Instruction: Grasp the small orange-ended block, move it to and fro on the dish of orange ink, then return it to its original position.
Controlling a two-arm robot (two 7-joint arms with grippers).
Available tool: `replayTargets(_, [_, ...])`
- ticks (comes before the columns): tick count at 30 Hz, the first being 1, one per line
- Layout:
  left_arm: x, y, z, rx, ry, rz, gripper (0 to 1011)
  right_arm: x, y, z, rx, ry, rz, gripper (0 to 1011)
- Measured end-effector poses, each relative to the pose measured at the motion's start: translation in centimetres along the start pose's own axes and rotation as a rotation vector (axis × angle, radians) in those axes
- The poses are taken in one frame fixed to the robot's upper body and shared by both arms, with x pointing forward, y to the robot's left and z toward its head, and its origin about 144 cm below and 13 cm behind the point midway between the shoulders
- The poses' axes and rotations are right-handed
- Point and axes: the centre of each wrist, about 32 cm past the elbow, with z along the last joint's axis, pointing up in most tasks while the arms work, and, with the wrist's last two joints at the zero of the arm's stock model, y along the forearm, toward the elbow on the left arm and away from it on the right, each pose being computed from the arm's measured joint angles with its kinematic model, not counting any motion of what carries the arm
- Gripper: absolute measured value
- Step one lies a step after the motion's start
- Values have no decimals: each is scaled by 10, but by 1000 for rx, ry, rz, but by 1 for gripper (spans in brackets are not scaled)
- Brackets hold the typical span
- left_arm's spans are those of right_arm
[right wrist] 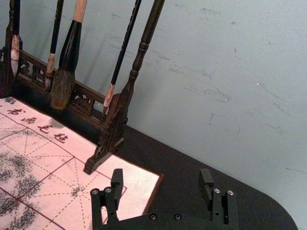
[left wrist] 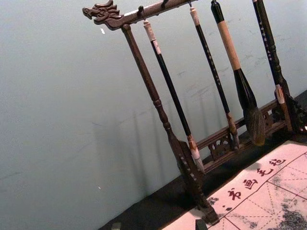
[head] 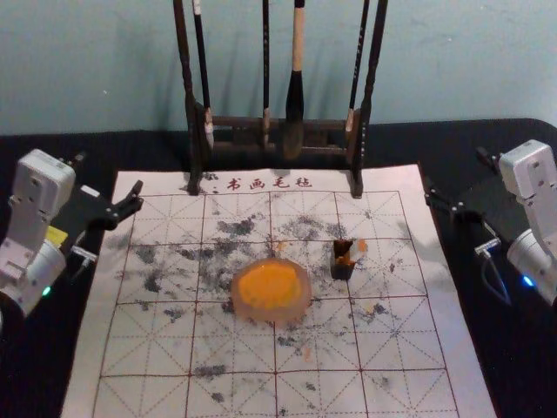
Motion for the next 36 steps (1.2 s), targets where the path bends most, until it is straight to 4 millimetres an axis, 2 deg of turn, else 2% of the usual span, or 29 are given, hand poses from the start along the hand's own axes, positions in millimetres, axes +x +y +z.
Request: replayTargets(36, [0,0,0,0,0,0,1001,0,0,0,0,0,0,1002])
